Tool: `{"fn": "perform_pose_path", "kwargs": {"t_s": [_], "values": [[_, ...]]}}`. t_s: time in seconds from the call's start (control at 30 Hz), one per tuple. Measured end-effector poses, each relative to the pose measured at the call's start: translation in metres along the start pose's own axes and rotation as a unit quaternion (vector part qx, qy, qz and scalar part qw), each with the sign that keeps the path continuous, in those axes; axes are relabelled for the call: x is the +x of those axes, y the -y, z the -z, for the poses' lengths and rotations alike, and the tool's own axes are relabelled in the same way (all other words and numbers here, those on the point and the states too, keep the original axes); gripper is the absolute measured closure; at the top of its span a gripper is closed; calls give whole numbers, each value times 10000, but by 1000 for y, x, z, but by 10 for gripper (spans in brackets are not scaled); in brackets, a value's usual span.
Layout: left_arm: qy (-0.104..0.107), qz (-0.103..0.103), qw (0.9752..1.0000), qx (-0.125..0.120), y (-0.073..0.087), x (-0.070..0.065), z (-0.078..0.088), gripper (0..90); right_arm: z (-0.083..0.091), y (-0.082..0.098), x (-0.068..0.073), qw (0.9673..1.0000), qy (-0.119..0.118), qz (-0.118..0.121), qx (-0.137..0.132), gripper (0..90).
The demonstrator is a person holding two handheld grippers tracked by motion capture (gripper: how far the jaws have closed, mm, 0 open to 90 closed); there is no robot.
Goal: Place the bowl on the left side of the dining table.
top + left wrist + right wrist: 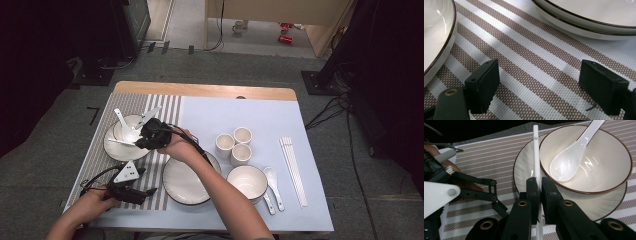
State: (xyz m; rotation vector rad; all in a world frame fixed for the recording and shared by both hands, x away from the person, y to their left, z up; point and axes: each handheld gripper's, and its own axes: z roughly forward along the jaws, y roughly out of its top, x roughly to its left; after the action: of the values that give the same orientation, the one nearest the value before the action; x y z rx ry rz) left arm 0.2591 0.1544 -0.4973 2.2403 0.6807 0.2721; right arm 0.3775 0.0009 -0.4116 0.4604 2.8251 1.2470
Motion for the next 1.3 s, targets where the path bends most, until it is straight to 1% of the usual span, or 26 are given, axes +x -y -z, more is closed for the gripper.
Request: {"fn": "perform_pose_path", "kwargs": {"t_s": [0.13, 0.27, 0.3, 0.43, 0.5, 0.67, 0.73, 0.9, 0.93, 1.1, 1.3], "values": [[1, 2, 10000, -2, 0, 0, 0, 171, -5, 0, 0, 10000, 7, -14, -3, 852], [-11, -18, 10000, 3, 0, 0, 0, 171, -14, 1, 3, 9999, -24, 101, -27, 851], [-17, -16, 10000, 4, 0, 0, 0, 171, -16, 1, 3, 10000, -31, 62, -19, 851], [-11, -11, 10000, 10, 0, 0, 0, 171, -20, 1, 3, 10000, -49, 35, 3, 851], [-21, -25, 10000, 9, 0, 0, 0, 171, -23, 1, 4, 10000, -62, 67, 23, 851], [-20, -18, 10000, 10, 0, 0, 0, 171, -30, -1, 5, 9999, -89, 57, -1, 851], [-14, -10, 10000, 10, 0, 0, 0, 171, -34, -1, 5, 9999, -113, 39, 48, 851], [-10, -2, 10000, 8, 0, 0, 0, 171, -41, -2, 6, 9999, -136, 60, 59, 851], [-11, -4, 10000, 11, 0, 0, 0, 171, -43, -2, 6, 9998, -134, 114, 65, 851], [-6, -3, 10000, 14, 0, 0, 0, 171, -50, 1, 3, 9997, -141, 42, 207, 851], [-9, -7, 10000, 15, 0, 0, 0, 171, -56, 1, 4, 9997, -148, 79, 149, 851]]}}
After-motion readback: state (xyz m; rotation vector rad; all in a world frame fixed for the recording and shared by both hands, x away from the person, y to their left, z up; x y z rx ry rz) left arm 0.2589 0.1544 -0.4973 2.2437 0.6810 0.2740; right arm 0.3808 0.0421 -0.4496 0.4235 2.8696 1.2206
